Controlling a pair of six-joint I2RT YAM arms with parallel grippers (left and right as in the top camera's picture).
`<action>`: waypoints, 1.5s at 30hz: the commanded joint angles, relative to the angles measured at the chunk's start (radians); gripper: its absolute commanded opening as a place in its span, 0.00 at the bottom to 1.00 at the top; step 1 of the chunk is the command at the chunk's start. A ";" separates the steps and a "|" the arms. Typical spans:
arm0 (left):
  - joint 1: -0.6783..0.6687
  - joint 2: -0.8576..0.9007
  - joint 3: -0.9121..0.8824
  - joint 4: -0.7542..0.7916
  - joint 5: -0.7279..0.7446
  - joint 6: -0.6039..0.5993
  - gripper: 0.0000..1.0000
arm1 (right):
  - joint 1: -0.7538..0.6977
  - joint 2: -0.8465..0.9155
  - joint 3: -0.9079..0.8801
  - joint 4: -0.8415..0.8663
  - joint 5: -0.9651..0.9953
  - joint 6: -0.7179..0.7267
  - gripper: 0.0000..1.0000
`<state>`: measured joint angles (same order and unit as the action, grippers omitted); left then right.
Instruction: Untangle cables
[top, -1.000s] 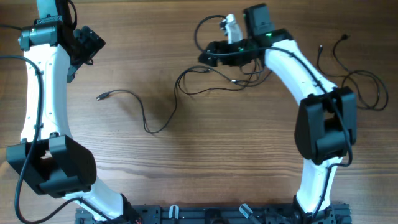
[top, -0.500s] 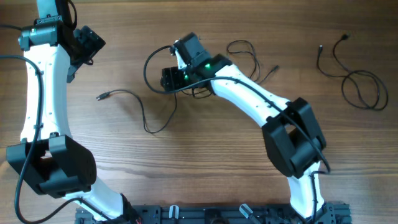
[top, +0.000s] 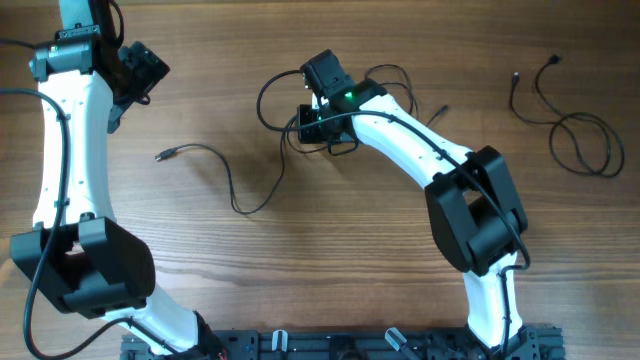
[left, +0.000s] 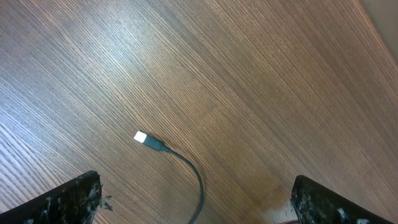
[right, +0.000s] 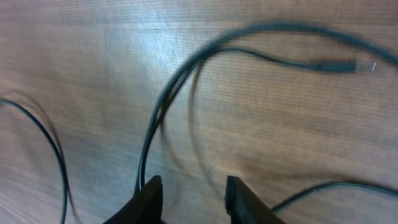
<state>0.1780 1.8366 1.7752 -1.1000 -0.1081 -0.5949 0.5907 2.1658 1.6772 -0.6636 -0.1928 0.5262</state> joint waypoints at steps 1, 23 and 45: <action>0.000 0.008 -0.004 -0.001 -0.017 0.015 1.00 | 0.034 0.021 -0.036 -0.026 0.010 0.022 0.34; 0.000 0.008 -0.004 -0.001 -0.017 0.015 1.00 | 0.156 0.021 -0.134 0.195 -0.560 0.057 0.46; 0.000 0.008 -0.004 -0.001 -0.017 0.015 1.00 | 0.010 0.020 -0.134 0.140 -0.500 0.049 0.63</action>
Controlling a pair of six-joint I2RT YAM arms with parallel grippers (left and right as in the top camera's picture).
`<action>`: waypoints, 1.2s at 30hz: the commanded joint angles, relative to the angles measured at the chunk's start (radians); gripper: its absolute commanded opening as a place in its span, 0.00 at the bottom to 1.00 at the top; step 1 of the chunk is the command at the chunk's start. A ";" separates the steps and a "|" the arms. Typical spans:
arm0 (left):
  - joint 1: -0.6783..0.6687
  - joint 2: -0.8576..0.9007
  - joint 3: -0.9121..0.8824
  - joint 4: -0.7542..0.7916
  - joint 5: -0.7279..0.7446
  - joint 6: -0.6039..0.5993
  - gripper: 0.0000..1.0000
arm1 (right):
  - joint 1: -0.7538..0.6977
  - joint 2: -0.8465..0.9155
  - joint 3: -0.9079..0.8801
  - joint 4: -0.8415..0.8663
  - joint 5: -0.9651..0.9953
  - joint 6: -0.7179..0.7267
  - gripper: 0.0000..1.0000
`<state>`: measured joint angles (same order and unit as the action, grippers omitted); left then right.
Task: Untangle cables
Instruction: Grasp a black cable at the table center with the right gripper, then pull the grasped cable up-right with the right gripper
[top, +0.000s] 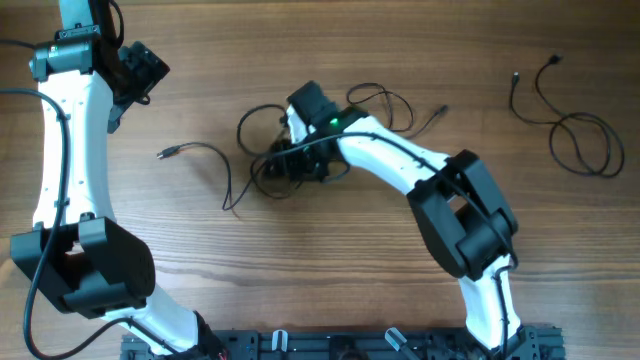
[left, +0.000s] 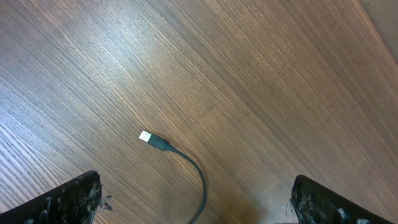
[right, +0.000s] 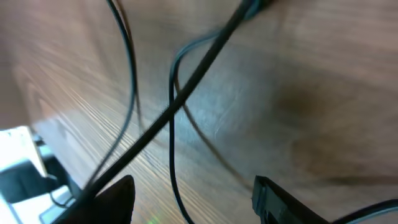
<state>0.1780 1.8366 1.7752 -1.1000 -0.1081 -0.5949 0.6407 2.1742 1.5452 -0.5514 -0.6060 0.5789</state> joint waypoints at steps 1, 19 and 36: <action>0.000 0.008 -0.004 -0.001 -0.017 0.015 1.00 | -0.055 0.012 -0.002 0.042 -0.112 -0.003 0.63; 0.000 0.008 -0.004 -0.001 -0.017 0.015 1.00 | 0.064 0.012 -0.002 0.111 0.074 0.086 0.62; 0.000 0.008 -0.004 -0.001 -0.017 0.015 1.00 | -0.137 -0.424 0.068 0.141 -0.060 -0.201 0.04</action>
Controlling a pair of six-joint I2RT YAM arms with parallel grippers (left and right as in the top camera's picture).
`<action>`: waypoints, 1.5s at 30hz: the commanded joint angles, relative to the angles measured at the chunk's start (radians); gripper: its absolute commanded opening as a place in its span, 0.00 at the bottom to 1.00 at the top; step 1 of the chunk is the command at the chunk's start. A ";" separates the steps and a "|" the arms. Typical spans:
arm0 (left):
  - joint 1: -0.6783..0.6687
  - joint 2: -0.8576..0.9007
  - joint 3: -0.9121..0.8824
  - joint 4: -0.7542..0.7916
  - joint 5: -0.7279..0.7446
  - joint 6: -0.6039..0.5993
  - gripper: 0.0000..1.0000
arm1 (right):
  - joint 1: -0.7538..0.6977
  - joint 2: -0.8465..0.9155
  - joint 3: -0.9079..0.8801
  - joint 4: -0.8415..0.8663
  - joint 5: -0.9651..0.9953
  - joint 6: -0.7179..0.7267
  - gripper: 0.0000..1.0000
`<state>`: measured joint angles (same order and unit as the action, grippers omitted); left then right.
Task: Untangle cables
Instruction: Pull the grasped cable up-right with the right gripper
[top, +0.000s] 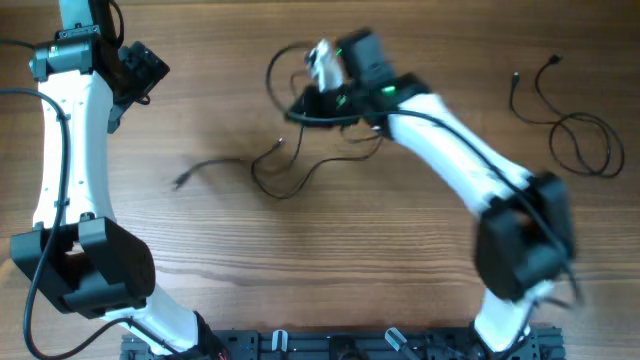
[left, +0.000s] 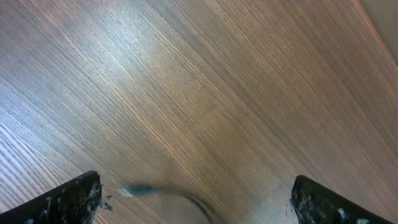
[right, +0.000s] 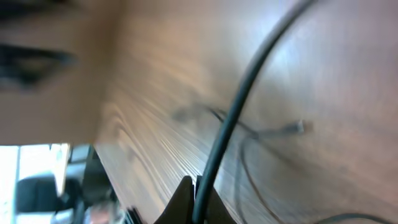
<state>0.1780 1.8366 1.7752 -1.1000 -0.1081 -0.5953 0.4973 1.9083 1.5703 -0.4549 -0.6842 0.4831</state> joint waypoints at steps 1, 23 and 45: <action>0.000 0.008 -0.004 -0.001 -0.017 0.016 1.00 | 0.007 -0.202 0.042 0.074 0.018 -0.147 0.04; 0.000 0.008 -0.004 -0.001 -0.017 0.015 1.00 | -0.003 -0.421 0.042 0.319 0.327 -0.534 0.04; 0.000 0.008 -0.004 -0.001 -0.017 0.015 1.00 | -0.146 -0.322 0.040 -0.212 0.408 -0.476 0.04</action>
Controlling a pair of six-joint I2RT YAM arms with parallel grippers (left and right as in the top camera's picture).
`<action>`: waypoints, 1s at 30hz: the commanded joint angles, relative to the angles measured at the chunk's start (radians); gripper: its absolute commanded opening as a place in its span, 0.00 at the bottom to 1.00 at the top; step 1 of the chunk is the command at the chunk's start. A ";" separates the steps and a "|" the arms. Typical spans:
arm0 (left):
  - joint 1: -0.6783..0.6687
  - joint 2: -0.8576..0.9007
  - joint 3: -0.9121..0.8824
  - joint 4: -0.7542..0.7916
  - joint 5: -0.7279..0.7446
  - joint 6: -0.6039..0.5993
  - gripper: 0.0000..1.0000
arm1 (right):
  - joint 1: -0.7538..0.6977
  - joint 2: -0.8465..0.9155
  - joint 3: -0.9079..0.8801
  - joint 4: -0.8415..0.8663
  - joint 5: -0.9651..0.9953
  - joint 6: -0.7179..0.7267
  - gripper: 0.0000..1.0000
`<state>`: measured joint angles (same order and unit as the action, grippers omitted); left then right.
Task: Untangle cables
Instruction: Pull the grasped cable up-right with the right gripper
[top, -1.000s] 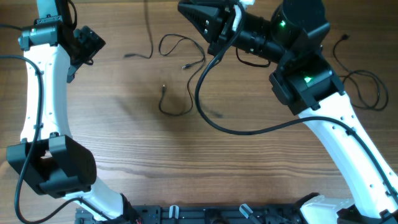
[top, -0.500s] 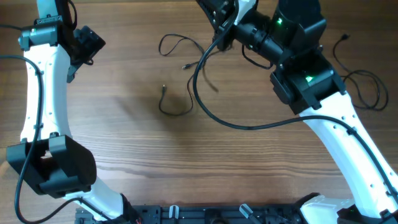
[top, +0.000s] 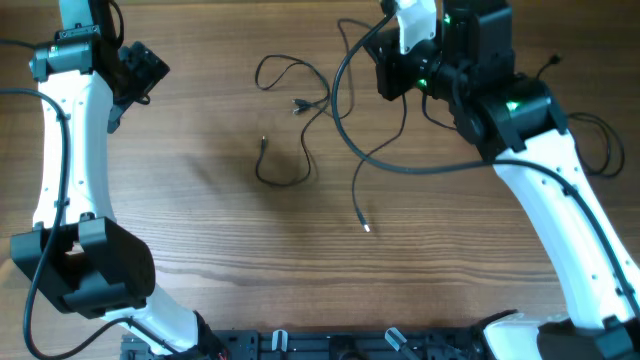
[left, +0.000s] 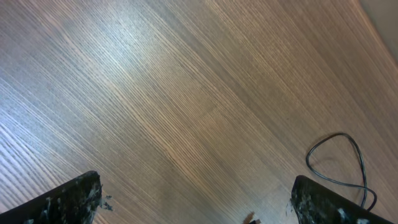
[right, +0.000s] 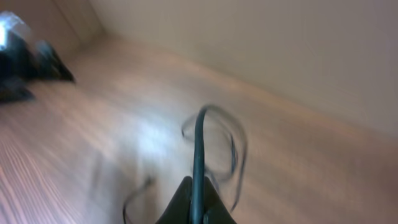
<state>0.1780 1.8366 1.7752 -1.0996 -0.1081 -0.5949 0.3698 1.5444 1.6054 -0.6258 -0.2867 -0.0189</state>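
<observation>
My right gripper (top: 398, 52) is raised over the table's far middle and shut on a thick black cable (top: 352, 150). That cable hangs in a loop, and its plug end (top: 366, 228) is near the table's middle. In the right wrist view the cable (right: 199, 140) runs straight up from the closed fingertips (right: 186, 200). A thin black cable (top: 285, 178) lies apart to the left, with a loop (top: 277, 70) at the far side. My left gripper (left: 196, 208) hovers open at the far left, holding nothing, with a loop of thin cable (left: 339, 160) just beyond its right finger.
A third black cable (top: 600, 150) lies coiled at the far right, partly behind my right arm. The left arm (top: 70, 130) stretches along the left edge. A black rail (top: 330, 345) runs along the near edge.
My right gripper, still shut on the thick cable, has moved right and higher. The thick cable now hangs apart from the thin one, whose left end has shifted right towards the middle.
At first my right gripper was low in the tangle at the table's middle. Then it was open among the crossed cables, a little further left. Then it was shut on the thick cable at the far middle. Now that cable hangs separate. The left arm stayed still.
</observation>
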 joint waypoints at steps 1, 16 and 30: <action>0.000 0.008 -0.004 -0.001 -0.017 0.015 1.00 | -0.025 0.063 0.005 -0.077 0.010 0.027 0.04; -0.010 0.009 -0.011 0.024 0.082 0.053 1.00 | -0.027 0.394 0.005 -0.352 0.272 0.179 0.04; -0.084 0.009 -0.094 0.056 0.085 0.069 1.00 | -0.136 0.397 0.005 -0.303 0.911 -0.029 0.04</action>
<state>0.1108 1.8366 1.6920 -1.0546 -0.0280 -0.5499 0.2768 1.9289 1.6051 -0.9863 0.3435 -0.0109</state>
